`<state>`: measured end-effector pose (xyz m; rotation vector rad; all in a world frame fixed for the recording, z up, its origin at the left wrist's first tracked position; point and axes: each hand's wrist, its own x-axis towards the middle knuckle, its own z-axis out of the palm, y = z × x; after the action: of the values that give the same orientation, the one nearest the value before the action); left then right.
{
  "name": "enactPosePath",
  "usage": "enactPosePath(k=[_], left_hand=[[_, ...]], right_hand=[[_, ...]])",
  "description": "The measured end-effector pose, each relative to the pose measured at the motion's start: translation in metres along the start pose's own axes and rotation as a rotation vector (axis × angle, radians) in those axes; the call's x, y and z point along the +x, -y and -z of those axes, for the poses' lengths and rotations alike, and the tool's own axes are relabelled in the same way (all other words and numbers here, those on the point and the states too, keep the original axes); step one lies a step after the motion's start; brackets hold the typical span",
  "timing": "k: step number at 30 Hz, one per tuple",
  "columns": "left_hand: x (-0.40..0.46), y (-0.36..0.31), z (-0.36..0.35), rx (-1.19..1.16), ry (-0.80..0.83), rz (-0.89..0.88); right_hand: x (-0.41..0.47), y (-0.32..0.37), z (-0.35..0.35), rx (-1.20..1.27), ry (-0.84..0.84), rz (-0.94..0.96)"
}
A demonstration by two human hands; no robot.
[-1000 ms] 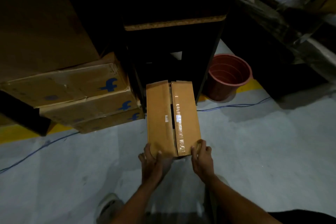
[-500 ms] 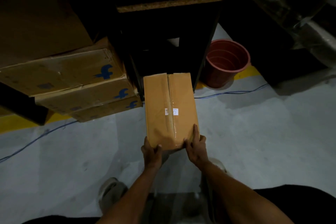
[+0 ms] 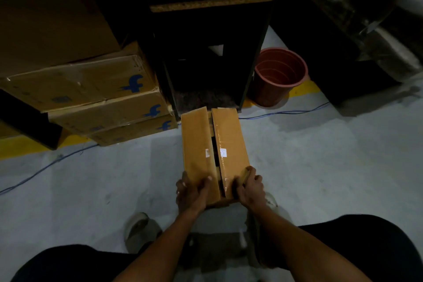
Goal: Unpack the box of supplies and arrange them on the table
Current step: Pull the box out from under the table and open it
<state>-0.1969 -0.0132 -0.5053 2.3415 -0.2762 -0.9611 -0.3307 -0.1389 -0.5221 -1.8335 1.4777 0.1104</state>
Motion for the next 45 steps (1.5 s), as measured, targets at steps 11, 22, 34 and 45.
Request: enactPosePath(k=[11, 22, 34, 45], left_hand=[[0.043, -0.056, 0.009, 0.609, -0.059, -0.473], [0.044, -0.051, 0.007, 0.677, 0.000, -0.495], [0.018, -0.063, 0.023, 0.754, -0.046, -0.628], [0.013, -0.051, 0.100, 0.921, -0.237, -0.563]], right_hand=[[0.044, 0.054, 0.001, -0.049, -0.080, 0.137], [0.036, 0.048, 0.014, -0.100, -0.067, 0.231], [0.018, 0.044, 0.067, -0.290, -0.124, 0.605], [0.014, 0.040, 0.094, -0.548, -0.215, 0.316]])
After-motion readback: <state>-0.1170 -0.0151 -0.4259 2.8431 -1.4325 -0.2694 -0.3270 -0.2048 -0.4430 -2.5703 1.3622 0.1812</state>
